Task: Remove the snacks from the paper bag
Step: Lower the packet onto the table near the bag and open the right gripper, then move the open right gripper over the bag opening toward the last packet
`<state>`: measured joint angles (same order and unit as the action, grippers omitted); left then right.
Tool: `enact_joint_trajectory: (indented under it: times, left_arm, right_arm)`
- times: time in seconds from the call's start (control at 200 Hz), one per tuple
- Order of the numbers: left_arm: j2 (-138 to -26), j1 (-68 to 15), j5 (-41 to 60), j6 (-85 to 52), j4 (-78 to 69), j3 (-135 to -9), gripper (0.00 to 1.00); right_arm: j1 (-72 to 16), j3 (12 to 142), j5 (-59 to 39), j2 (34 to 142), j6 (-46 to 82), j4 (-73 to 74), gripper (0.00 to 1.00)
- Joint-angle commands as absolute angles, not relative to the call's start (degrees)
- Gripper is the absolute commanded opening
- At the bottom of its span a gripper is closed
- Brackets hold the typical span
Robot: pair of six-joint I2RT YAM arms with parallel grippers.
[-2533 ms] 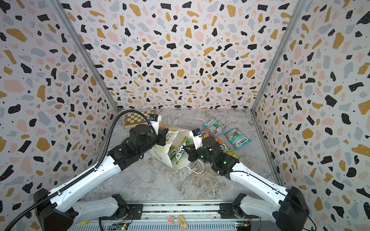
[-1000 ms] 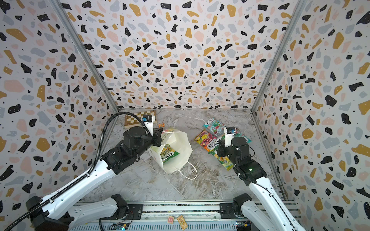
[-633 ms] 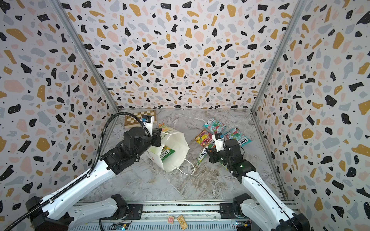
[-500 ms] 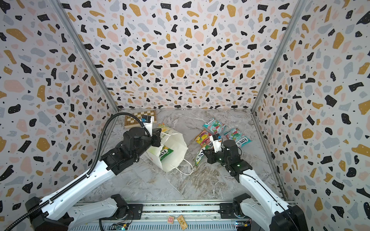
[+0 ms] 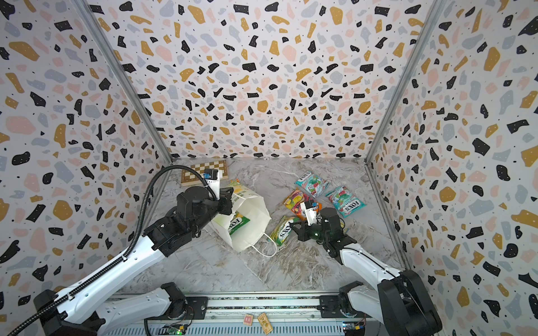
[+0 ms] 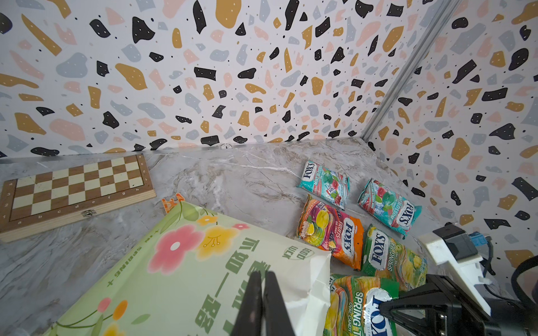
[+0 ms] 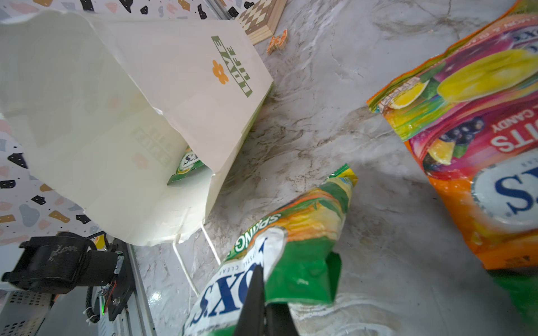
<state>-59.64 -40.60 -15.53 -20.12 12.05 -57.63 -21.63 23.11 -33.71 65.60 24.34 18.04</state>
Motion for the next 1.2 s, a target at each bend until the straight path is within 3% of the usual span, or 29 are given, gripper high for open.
enact_joint_trajectory:
  times: [0.0,0.426,0.521,0.656,0.761,0.886,1.036,1.196]
  left_arm:
    - [-58.88,-40.69,-15.55,-19.07,10.02,-57.15,0.00]
    - [-59.16,-40.69,-15.05,-19.07,9.84,-57.21,0.00]
    - [-59.22,-40.69,-15.11,-19.12,9.84,-57.19,0.00]
    - [-59.42,-40.69,-14.80,-19.09,9.67,-57.30,0.00]
    - [-59.60,-40.68,-14.68,-19.07,9.49,-57.29,0.00]
    - [-59.83,-40.69,-14.42,-19.14,9.31,-57.39,0.00]
    - [-60.10,-40.69,-14.28,-19.08,8.98,-57.39,0.00]
    - [-60.45,-40.67,-13.98,-19.07,8.86,-57.44,0.00]
  right_arm:
    - [-21.45,22.00,-30.87,66.65,22.89,19.56,0.00]
    - [-21.45,21.77,-22.90,71.85,21.53,17.01,0.00]
    - [-21.45,21.90,-22.01,72.46,21.38,16.48,0.09]
    - [-21.45,22.36,-20.39,72.23,21.49,14.80,0.42]
    - [-21.66,22.75,-17.33,70.18,21.47,12.61,0.56]
    - [-22.30,23.68,-12.40,67.08,20.70,9.54,0.67]
    - [-23.84,24.50,-7.81,62.48,19.84,7.05,0.74]
    - [-25.02,25.04,-12.92,57.04,18.09,8.08,0.74]
